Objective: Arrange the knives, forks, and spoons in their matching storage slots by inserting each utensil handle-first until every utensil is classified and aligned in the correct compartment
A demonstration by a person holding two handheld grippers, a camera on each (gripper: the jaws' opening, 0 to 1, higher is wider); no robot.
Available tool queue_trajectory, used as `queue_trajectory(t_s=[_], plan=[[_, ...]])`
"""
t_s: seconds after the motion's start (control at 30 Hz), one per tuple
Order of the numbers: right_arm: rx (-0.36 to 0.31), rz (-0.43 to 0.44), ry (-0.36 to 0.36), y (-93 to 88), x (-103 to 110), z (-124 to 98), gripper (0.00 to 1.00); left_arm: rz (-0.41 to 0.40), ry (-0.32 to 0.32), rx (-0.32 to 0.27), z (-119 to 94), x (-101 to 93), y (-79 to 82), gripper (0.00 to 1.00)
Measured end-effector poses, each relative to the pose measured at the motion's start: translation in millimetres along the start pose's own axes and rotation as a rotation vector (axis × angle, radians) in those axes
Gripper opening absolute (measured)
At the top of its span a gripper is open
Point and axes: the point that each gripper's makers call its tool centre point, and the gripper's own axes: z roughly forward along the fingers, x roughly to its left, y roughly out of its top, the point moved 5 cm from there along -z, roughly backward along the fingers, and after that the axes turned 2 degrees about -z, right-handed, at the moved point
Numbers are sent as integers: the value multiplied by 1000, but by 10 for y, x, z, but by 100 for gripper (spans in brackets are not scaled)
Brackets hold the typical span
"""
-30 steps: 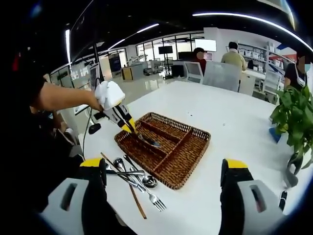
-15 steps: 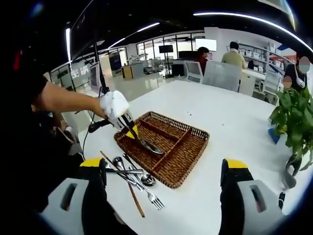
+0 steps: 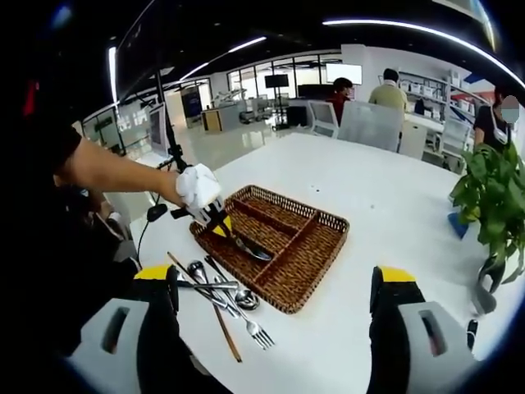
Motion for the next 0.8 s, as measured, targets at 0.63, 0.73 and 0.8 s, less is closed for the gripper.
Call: queue_trajectory(t_s=[0.63, 0.73, 0.8], plan=[[7, 2, -7, -5, 6, 29, 99, 11, -30, 35, 252, -32, -52, 4], [5, 4, -11, -7, 2, 16, 99, -7, -34, 40, 262, -36, -78, 5], [6, 6, -15, -16, -1, 6, 99, -7, -30, 35, 263, -38, -80, 5]])
